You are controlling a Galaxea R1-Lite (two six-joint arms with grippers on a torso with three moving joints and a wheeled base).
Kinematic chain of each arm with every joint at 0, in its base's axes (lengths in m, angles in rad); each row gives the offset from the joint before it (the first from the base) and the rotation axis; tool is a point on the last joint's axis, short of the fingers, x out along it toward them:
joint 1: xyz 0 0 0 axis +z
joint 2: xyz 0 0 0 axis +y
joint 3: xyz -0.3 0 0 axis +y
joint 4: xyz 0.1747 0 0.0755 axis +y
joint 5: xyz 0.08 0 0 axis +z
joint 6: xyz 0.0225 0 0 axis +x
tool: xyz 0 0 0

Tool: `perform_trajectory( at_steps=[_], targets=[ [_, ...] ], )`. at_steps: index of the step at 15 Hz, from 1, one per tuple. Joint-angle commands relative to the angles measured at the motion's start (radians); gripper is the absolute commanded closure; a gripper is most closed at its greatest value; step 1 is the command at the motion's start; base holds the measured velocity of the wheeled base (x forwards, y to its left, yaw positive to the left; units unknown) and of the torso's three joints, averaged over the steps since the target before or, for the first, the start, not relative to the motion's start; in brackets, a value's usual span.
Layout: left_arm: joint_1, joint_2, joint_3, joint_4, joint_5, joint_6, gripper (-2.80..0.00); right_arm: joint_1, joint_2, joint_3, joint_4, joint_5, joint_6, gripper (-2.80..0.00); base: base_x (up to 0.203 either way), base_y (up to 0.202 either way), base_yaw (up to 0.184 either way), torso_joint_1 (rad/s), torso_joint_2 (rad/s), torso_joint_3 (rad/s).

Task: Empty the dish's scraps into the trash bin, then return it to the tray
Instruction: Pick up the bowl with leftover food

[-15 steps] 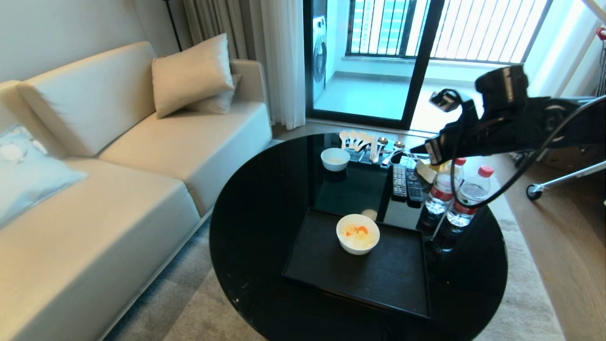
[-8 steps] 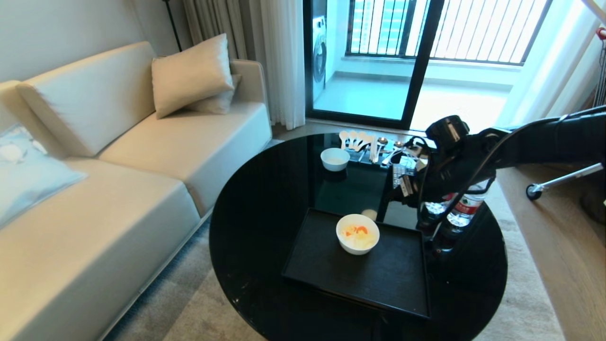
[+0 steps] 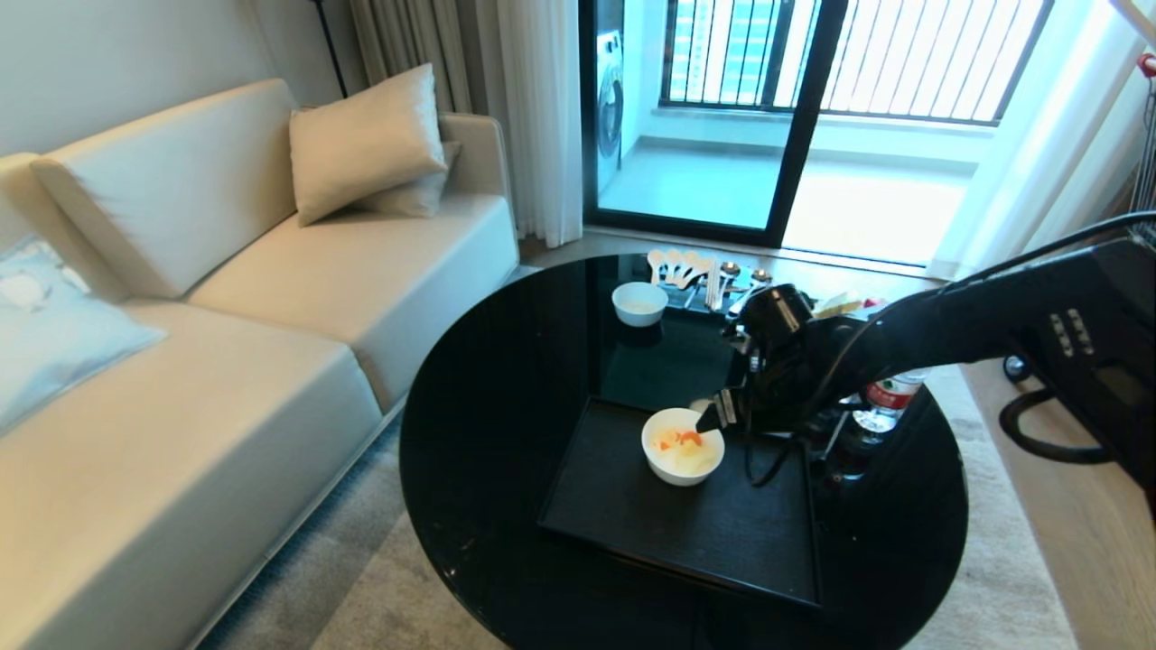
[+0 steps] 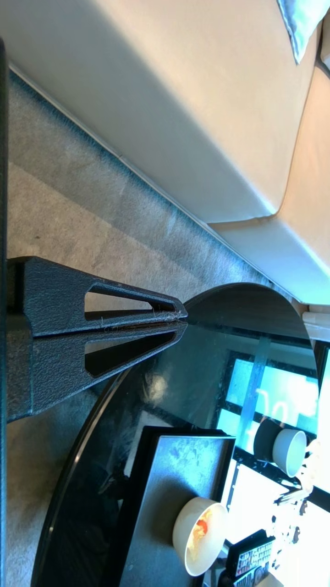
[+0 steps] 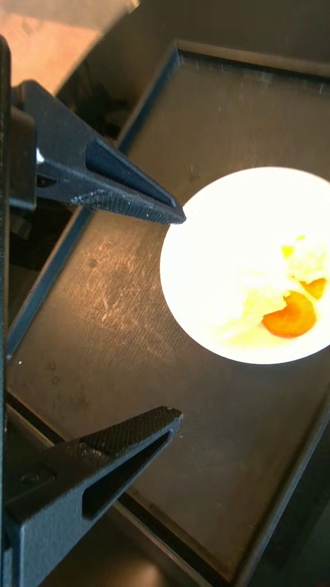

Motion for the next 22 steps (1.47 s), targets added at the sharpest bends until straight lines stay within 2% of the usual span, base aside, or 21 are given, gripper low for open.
perform_trajectory(
  at_steps=[1,6,10,19,20,22],
  targets=[
    [0.000,0.000,0.000,0.000,0.001,0.000,0.00,0.027,0.042,0.002,-0.009,-0.057,0.007,-2.80,0.000,0.000,0.000,0.000,0.00,0.000],
    [0.000,0.000,0.000,0.000,0.001,-0.001,0.00,0.043,0.114,0.001,-0.112,-0.181,0.008,-2.80,0.000,0.000,0.000,0.000,0.00,0.000],
    [0.000,0.000,0.000,0.000,0.001,-0.001,0.00,0.042,0.168,-0.012,-0.174,-0.238,0.006,-2.80,0.000,0.000,0.000,0.000,0.00,0.000],
    [0.000,0.000,0.000,0.000,0.001,0.000,0.00,0.032,0.217,-0.036,-0.205,-0.248,0.006,-2.80,0.000,0.000,0.000,0.000,0.00,0.000],
    [0.000,0.000,0.000,0.000,0.001,0.000,0.00,0.028,0.219,-0.037,-0.211,-0.248,0.005,0.00,0.000,0.000,0.000,0.000,0.00,0.000],
    [0.000,0.000,0.000,0.000,0.001,-0.001,0.00,0.026,0.219,-0.035,-0.210,-0.247,0.006,0.00,0.000,0.000,0.000,0.000,0.00,0.000]
  ],
)
